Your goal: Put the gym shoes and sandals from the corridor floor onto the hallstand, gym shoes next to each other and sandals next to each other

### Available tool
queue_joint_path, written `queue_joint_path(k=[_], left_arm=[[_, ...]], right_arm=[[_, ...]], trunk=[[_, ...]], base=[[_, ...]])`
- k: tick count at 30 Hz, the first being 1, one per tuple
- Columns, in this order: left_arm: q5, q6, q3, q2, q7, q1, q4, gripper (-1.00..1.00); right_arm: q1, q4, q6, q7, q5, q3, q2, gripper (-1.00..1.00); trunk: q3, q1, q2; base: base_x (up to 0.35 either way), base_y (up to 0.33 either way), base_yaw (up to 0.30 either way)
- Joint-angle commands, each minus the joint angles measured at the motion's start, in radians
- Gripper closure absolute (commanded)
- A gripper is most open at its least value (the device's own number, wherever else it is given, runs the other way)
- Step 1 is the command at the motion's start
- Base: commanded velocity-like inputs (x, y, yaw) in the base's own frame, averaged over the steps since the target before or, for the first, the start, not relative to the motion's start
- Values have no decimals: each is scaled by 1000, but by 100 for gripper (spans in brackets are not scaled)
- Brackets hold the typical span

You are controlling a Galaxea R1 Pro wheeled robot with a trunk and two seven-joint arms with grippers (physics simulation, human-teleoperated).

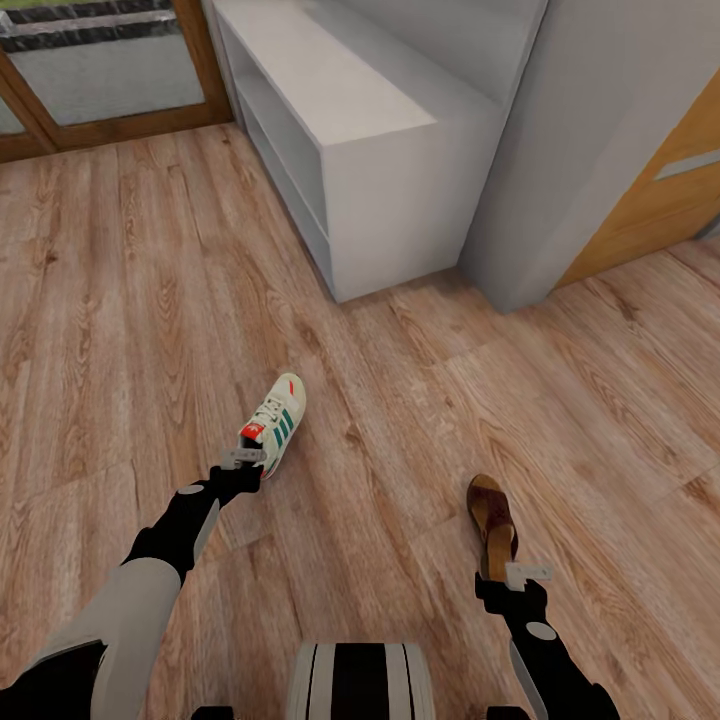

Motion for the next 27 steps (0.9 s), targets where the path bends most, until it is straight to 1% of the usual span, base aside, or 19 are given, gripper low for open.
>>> queue_joint_path(k=[1,4,14,19,25,27], left_arm=[[-7,5,7,-1,-9,0,-2,100],[-7,5,7,-1,-9,0,-2,100],[-7,6,7,-2,-9,0,-2,100],[-7,7,7,-1,-9,0,-2,100],[-7,6,7,-1,-9,0,-2,100],[-7,6,7,-1,-9,0,-2,100]], right_arm=[[0,-1,2,-1,10,-4,1,-100],[0,-1,2,-1,10,-4,1,-100],[0,-1,1,-1,10,-4,0,-100],[0,-1,1,-1,10,-4,0,-100],[0,-9,1,-1,10,-4,0,-100],[0,-11,1,-1,10,-4,0,-100]], trunk=[[-6,0,-1],[-22,2,-1],[-38,2,-1],[-64,4,-2],[-89,6,-4],[-90,6,-4]], base=[[0,0,0],[0,0,0],[0,0,0],[0,0,0],[0,0,0],[0,0,0]])
